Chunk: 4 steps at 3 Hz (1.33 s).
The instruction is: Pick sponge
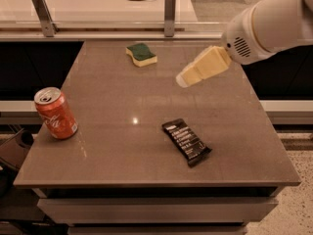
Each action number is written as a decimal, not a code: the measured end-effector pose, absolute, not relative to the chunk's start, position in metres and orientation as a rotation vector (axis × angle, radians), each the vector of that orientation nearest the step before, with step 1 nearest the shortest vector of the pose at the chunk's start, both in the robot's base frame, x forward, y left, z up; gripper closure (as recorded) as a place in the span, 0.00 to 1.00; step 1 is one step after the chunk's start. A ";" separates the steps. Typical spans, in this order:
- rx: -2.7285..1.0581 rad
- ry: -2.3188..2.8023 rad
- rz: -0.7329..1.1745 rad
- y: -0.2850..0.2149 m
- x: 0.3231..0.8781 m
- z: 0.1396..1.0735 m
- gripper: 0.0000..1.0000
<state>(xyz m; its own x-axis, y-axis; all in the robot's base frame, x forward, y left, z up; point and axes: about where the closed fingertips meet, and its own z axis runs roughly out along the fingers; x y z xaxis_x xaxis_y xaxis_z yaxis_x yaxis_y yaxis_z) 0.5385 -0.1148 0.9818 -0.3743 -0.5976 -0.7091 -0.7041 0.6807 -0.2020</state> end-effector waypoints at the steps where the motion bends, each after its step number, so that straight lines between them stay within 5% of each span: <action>1: -0.887 2.035 0.258 -0.089 0.569 0.971 0.00; 4: -0.782 1.976 0.328 -0.053 0.624 0.959 0.00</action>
Offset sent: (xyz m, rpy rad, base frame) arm 0.1007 0.0720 -0.0336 0.2958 -0.0614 -0.0761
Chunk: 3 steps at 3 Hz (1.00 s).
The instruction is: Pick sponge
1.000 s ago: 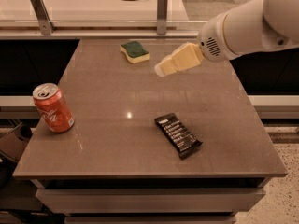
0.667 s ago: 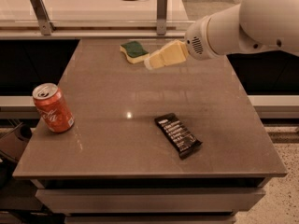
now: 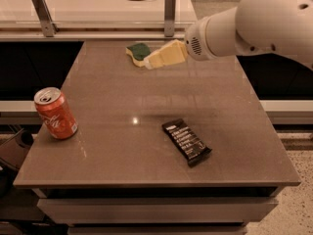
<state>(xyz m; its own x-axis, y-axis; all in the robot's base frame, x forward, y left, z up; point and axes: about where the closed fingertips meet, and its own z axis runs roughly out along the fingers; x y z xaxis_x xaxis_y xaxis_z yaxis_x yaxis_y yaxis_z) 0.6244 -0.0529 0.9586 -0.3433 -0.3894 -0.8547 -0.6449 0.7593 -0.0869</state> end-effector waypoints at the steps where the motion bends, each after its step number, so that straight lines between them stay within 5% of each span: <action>1: -0.747 1.913 0.387 -0.025 0.661 0.950 0.00; 3: -0.717 1.813 0.502 0.031 0.721 0.918 0.00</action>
Offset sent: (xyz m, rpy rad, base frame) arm 0.1076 0.0922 -0.0384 0.2204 -0.1063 0.0605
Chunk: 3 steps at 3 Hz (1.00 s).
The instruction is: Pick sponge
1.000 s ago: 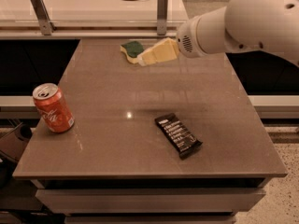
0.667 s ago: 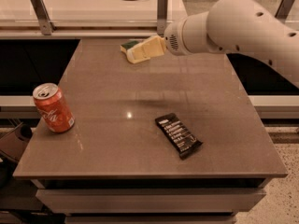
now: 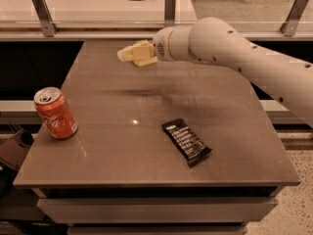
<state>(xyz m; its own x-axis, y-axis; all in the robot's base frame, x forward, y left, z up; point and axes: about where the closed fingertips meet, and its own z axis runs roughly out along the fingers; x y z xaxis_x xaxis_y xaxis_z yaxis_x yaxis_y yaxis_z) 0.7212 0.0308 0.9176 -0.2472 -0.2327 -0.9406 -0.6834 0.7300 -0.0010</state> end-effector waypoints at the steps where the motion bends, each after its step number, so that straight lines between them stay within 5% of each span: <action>1: -0.714 1.803 0.522 0.044 0.745 0.900 0.00; 3: -0.715 1.827 0.503 0.045 0.776 0.877 0.00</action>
Offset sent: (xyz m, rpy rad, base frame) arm 0.0631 0.0085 -0.0443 0.0270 0.0105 -0.0116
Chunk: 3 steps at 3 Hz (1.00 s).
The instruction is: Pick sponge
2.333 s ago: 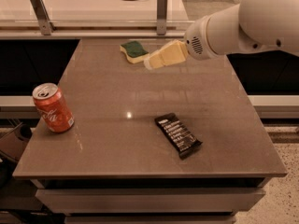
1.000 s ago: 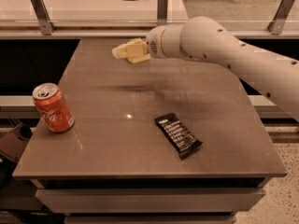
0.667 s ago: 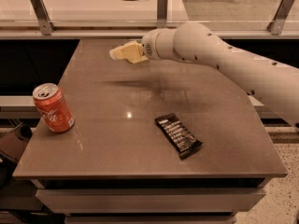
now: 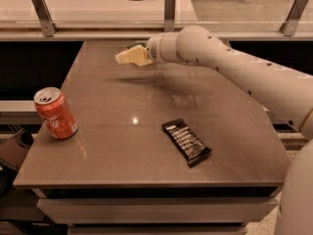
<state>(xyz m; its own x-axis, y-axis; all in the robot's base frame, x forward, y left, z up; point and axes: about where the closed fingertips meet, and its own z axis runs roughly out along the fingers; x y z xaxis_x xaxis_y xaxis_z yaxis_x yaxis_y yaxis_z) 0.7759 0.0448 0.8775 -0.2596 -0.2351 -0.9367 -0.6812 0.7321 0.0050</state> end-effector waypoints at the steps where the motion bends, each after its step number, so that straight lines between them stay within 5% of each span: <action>1: -0.720 1.852 0.479 0.039 0.789 0.867 0.00; 3: -0.730 1.883 0.484 0.042 0.804 0.848 0.00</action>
Offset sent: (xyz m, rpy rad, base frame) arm 0.0357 -0.0106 -0.0300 -0.0631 0.0443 -0.0158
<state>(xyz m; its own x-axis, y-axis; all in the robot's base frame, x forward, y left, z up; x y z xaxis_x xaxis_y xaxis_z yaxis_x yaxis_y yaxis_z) 0.8043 0.0415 0.8475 -0.3014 -0.2693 -0.9147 -0.6768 0.7361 0.0063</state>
